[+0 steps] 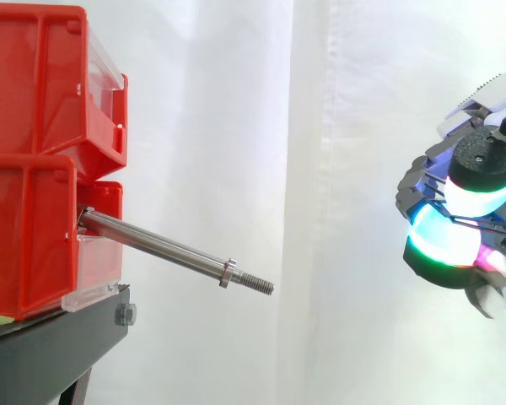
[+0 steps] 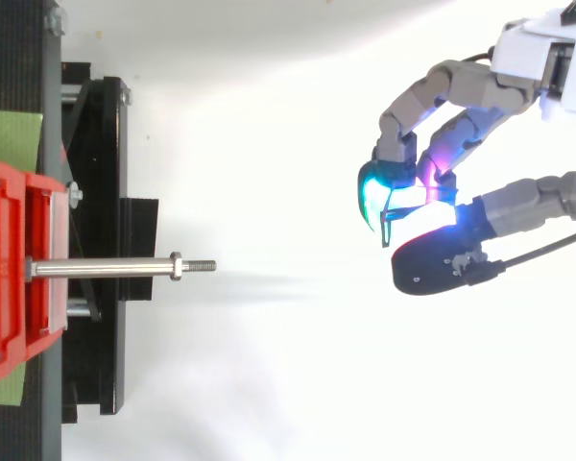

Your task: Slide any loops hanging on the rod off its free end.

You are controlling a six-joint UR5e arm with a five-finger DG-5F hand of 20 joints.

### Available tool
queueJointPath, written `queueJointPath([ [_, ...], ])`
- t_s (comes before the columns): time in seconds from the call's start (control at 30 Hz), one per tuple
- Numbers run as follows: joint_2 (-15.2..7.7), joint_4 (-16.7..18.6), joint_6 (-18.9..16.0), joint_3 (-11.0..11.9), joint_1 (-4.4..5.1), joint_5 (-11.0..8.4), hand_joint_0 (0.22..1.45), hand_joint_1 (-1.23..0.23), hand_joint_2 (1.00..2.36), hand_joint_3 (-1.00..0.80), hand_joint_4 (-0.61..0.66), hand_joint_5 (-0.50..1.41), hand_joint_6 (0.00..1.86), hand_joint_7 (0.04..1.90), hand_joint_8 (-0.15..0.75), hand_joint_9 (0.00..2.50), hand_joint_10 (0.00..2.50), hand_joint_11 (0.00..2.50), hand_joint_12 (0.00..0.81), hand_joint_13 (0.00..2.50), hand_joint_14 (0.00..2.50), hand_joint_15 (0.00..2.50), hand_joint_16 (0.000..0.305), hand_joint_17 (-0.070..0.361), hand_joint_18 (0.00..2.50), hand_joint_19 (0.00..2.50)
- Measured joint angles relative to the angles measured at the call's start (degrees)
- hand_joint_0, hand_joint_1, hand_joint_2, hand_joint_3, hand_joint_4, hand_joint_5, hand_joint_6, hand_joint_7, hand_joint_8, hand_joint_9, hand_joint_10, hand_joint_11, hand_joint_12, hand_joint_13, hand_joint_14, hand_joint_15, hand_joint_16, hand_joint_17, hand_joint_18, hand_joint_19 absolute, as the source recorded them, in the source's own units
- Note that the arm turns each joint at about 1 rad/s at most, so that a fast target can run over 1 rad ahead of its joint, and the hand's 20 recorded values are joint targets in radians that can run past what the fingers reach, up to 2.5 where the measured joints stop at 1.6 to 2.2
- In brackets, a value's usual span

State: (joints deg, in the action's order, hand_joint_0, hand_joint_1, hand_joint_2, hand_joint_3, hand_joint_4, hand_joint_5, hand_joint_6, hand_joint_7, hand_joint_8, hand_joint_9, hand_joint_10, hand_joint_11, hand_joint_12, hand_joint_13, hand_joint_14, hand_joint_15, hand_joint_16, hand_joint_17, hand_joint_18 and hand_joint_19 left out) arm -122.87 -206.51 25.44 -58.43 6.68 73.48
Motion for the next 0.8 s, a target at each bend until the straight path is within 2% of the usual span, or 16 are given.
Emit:
queueJointPath([
  [0.17,0.0,-0.5,-1.0,0.0,0.00,0.00,0.58,-0.49,1.01,-0.32,0.08,-0.15,0.94,0.87,0.281,0.93,0.03,0.83,0.365,0.79,0.02,0.54,0.049,0.110,0.65,0.54],
  [0.3,0.0,-1.0,-1.1,0.0,0.06,0.00,0.57,-0.55,1.01,-0.40,0.11,-0.15,0.93,0.86,0.289,0.94,0.03,0.83,0.363,0.80,0.02,0.54,0.049,0.110,0.67,0.53],
  [0.47,0.0,-1.2,-1.2,0.0,0.07,0.00,0.56,-0.57,1.00,-0.44,0.11,-0.15,0.92,0.83,0.290,0.94,0.03,0.84,0.365,0.80,0.02,0.54,0.050,0.111,0.69,0.52],
  [0.7,0.0,-1.2,-1.2,0.0,0.09,0.00,0.53,-0.49,1.00,-0.48,0.12,-0.15,0.90,0.83,0.291,0.95,0.03,0.83,0.370,0.81,0.02,0.54,0.051,0.114,0.70,0.52],
  [0.8,0.0,-1.2,-1.2,0.0,0.08,0.00,0.57,-0.46,1.01,-0.44,0.11,-0.15,0.90,0.85,0.284,0.95,0.03,0.83,0.363,0.81,0.02,0.54,0.049,0.110,0.69,0.53],
])
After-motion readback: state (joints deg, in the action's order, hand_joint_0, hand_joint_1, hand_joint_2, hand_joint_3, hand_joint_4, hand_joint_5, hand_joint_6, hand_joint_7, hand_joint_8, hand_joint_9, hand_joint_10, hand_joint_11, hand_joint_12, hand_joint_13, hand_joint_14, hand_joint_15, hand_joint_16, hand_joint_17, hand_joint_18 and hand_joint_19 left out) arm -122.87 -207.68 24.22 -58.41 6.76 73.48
